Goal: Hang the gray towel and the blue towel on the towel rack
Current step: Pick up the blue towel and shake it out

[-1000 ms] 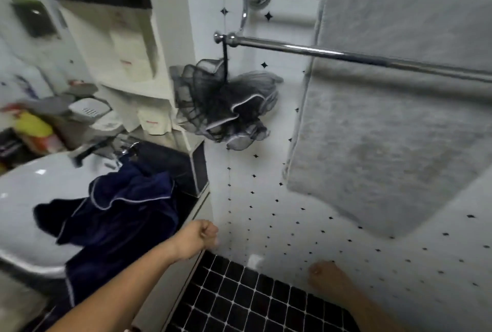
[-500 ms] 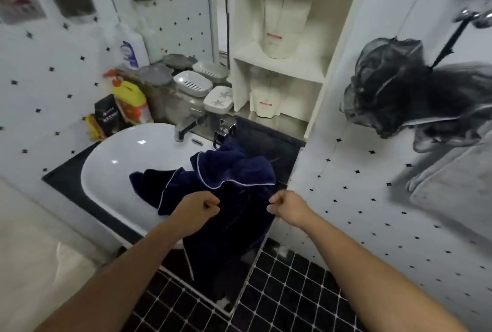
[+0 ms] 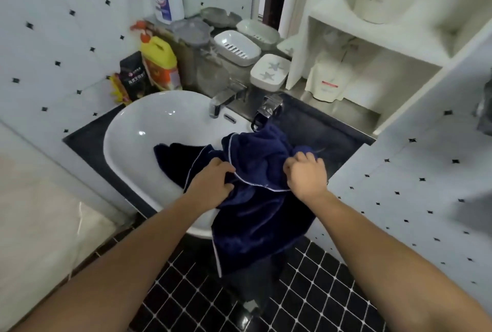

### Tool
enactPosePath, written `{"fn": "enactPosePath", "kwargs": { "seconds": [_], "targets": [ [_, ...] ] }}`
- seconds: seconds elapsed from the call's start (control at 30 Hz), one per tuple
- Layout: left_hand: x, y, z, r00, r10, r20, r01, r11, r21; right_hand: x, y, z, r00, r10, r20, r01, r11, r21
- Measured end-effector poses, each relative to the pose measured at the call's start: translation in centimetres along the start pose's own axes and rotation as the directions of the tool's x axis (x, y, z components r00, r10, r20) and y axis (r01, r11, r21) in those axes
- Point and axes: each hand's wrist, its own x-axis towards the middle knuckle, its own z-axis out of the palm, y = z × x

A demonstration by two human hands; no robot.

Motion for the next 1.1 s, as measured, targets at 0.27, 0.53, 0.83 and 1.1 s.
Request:
{"fn": "enactPosePath", "kwargs": {
  "seconds": [0.27,0.53,0.83,1.1],
  "targets": [
    [2.0,1.9,2.2,0.991,0.126,0.050,-0.135,0.877,0.461,-1.4,1.2,0.6,0.993,0.007,0.118,-0.004,1.000,-0.024],
    [2.0,1.6,4.7,0.974,0.221,0.046,-0.219,0.876,0.429,0.2,2.5,2.1,0.993,0.120,-0.015,-0.115,0.977,0.181],
    [0.9,8.7,1.0,0.974,0.171,-0.151,-0.195,0.967,-0.162,-3.8,3.8,-9.3,0.945,0.305,0.117,-0.114,-0.027,0.993],
    [-2.1,23.9,-8.4,0.943,0.234,-0.238,-0.334,0.666,-0.667,-11.8,10.7,-21.1,0.998,0.056,-0.031,0.010,0.346,0.938]
  ]
}}
